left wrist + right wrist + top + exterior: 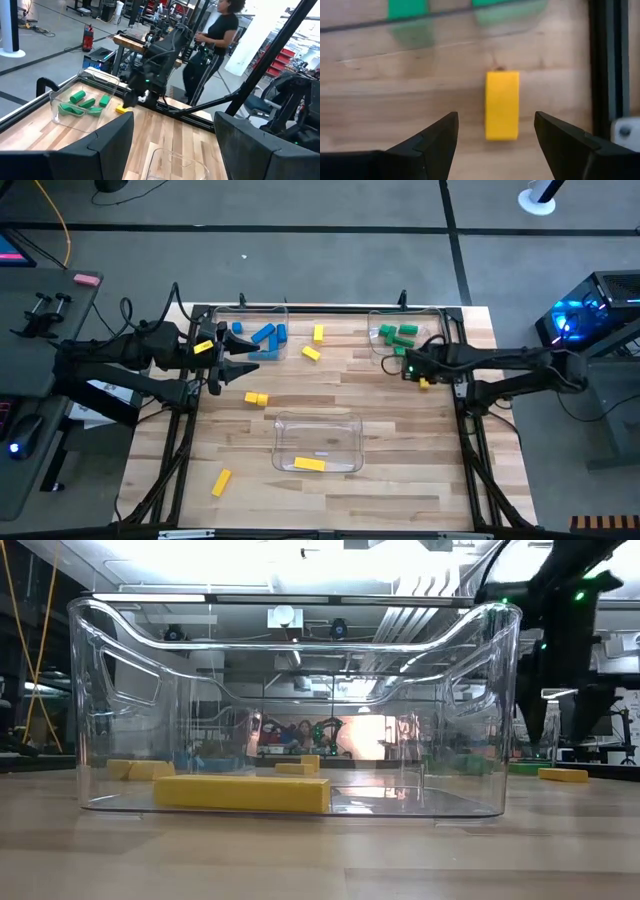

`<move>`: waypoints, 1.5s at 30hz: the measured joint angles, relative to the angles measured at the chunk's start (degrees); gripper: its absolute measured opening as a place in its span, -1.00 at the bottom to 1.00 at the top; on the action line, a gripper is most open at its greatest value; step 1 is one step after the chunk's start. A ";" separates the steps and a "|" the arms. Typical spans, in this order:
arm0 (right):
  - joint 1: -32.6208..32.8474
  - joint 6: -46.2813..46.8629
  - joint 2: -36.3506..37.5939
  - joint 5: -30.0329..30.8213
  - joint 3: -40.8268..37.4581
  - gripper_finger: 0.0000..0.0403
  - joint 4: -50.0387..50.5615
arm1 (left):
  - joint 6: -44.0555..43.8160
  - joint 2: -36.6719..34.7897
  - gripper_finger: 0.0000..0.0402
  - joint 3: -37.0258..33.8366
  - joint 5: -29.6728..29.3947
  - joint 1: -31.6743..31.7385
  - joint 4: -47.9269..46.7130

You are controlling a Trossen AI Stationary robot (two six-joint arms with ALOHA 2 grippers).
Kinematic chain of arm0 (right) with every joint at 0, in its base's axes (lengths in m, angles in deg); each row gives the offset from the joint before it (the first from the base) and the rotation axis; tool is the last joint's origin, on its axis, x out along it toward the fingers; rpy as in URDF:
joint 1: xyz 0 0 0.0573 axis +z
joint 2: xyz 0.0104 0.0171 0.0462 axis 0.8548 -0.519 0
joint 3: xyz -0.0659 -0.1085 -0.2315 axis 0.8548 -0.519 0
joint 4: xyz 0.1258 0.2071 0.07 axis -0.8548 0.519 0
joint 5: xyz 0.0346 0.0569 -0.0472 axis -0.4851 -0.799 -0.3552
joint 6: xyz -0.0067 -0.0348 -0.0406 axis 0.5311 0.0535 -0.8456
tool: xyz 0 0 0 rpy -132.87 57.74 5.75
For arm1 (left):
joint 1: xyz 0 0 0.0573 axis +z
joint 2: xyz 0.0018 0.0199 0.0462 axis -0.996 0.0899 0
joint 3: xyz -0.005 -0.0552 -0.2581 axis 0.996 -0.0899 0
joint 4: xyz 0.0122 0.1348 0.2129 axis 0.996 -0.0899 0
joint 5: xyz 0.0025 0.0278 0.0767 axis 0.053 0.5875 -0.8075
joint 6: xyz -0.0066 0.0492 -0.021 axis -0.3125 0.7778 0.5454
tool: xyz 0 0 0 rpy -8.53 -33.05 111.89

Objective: Sort blocks
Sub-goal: Put the yellow block into the center transparent bin

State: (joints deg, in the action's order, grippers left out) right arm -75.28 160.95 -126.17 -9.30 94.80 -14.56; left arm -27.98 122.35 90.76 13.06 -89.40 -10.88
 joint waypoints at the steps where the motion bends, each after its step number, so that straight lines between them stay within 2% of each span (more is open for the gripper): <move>1: -1.48 -2.81 -0.55 -0.11 -0.17 0.29 -0.69 | -0.02 0.00 0.30 0.00 0.00 0.00 -0.01; 6: -6.64 -14.22 -3.59 -3.29 -0.22 0.29 -2.66 | -0.03 0.00 0.30 0.00 0.00 0.00 0.00; 15: -11.45 -19.27 -8.60 -6.63 -0.22 0.29 -5.79 | -0.02 0.00 0.30 0.00 0.00 0.02 0.00; 28: -12.48 -26.19 -18.62 -11.11 0.09 0.28 -9.68 | 0.01 0.00 0.30 0.00 -0.02 0.02 -0.02; 32: -11.71 -27.57 -18.62 -12.07 0.42 0.10 -10.72 | 0.02 0.00 0.30 0.00 -0.04 0.02 -0.03; 36: -9.65 -27.79 -17.83 -13.86 1.51 -0.26 -11.07 | 0.04 0.00 0.30 0.00 -0.04 0.02 -0.05; 37: -8.90 -27.85 -17.62 -15.98 1.88 -0.35 -12.15 | 0.04 -0.01 0.30 0.00 -0.04 0.02 -0.04; 41: -5.49 -27.96 -17.69 -20.22 3.02 -0.38 -15.99 | 0.06 -0.05 0.30 0.00 -0.04 0.02 -0.07; 45: -1.16 -28.92 -17.64 -24.03 7.41 -0.38 -22.79 | 1.64 -0.10 0.30 0.00 -0.05 0.00 -0.10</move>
State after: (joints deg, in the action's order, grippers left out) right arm -76.44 132.02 -143.81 -33.34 102.21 -37.34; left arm -26.34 122.25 90.76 13.01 -89.40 -10.97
